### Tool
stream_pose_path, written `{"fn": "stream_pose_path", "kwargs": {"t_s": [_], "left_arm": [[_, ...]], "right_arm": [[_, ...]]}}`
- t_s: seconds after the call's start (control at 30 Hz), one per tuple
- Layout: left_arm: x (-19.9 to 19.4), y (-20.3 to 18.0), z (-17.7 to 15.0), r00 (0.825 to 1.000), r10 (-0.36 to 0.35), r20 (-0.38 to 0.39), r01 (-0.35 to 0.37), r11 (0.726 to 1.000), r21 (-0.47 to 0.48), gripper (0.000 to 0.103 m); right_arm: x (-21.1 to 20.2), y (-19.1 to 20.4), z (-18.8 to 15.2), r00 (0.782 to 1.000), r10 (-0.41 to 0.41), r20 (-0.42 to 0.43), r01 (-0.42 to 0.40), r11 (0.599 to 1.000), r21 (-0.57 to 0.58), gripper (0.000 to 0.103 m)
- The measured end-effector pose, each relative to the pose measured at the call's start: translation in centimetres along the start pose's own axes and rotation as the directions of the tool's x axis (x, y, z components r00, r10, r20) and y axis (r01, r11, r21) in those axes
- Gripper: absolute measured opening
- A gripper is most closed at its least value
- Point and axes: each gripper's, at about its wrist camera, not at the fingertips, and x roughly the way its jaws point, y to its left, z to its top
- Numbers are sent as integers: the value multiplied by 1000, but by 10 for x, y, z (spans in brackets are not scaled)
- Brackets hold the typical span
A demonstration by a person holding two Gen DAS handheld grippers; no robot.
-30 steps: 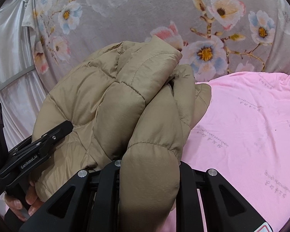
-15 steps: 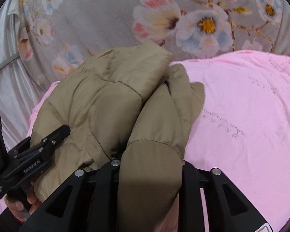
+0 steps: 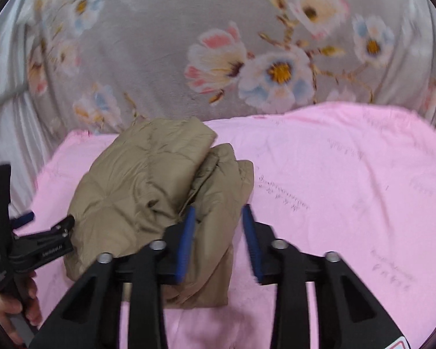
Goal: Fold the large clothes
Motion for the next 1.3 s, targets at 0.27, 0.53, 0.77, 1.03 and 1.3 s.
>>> {"fn": "stream_pose_path", "kwargs": {"t_s": [0.27, 0.53, 0.77, 1.03, 1.3], "left_arm": [[-7, -14, -17, 998, 3, -60, -9, 995, -94, 94], [11, -19, -34, 996, -37, -82, 23, 986, -166, 94], [18, -25, -43, 997, -34, -71, 21, 984, -177, 95], [22, -32, -52, 999, -14, -31, 9, 985, -174, 95], [24, -36, -55, 1000, 3, -7, -4, 984, -176, 95]], "right_arm": [[26, 33, -16, 998, -30, -47, 28, 999, -37, 14], [65, 20, -35, 988, -53, -146, 51, 999, -16, 17], [79, 18, -47, 985, -57, -166, 54, 998, -22, 18], [84, 18, -53, 986, -65, -153, 62, 998, -24, 18], [85, 15, -56, 987, -51, -153, 51, 999, -2, 19]]}}
